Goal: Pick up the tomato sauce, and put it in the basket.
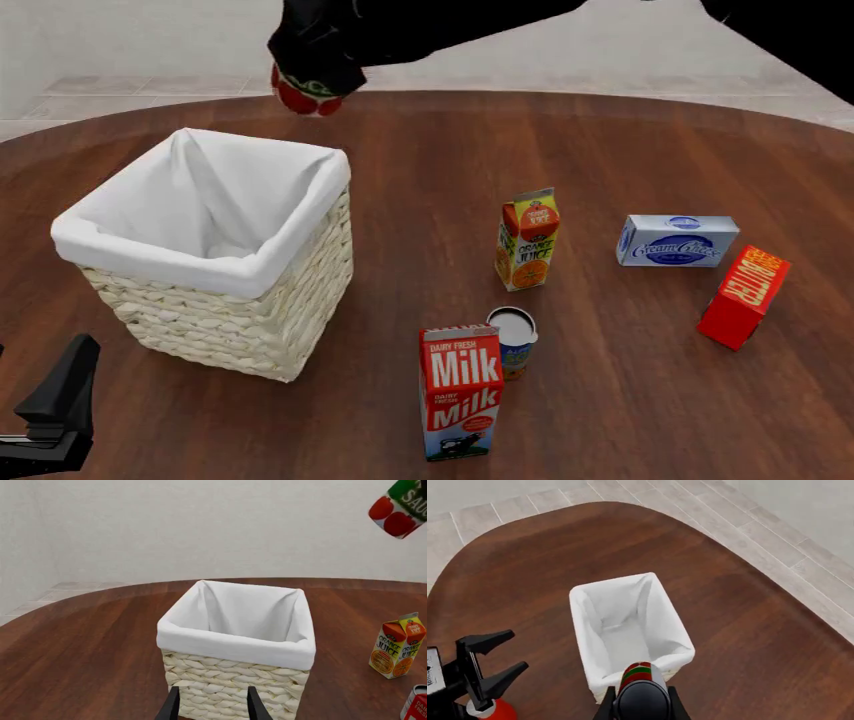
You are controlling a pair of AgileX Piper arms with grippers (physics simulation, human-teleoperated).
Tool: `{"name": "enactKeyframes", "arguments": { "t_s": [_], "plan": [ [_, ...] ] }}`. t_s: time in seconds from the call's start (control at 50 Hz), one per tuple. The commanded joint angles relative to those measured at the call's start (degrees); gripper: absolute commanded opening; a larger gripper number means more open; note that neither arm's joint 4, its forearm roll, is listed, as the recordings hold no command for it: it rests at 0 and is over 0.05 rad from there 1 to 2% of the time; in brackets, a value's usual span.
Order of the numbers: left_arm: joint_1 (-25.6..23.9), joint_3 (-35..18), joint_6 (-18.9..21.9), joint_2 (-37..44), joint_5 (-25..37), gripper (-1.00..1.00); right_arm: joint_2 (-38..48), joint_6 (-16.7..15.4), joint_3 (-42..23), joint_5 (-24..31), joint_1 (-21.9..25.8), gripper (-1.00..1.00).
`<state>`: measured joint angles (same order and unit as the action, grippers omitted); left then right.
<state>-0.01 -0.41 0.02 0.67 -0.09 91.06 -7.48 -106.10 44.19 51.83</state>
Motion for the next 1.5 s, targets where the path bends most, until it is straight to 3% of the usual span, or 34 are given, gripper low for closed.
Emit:
{"name": "enactKeyframes", "arguments": {
  "t_s": [0.02,0.48,1.5],
  "plan": [
    [0.01,-0.04,0.05,-0.19,0.18,1.0,-1.26,0.22,0.71,-4.81,1.67,-1.0],
    [0.02,-0.04,0.05,-0.16,0.18,1.0,4.07,1.25,-2.83,-5.59,4.01,-1.0],
    [0.01,-0.04,0.03,-0.16,0.18,1.0,17.57,3.77,-6.74,-11.37,0.94,-1.0]
  ]
}}
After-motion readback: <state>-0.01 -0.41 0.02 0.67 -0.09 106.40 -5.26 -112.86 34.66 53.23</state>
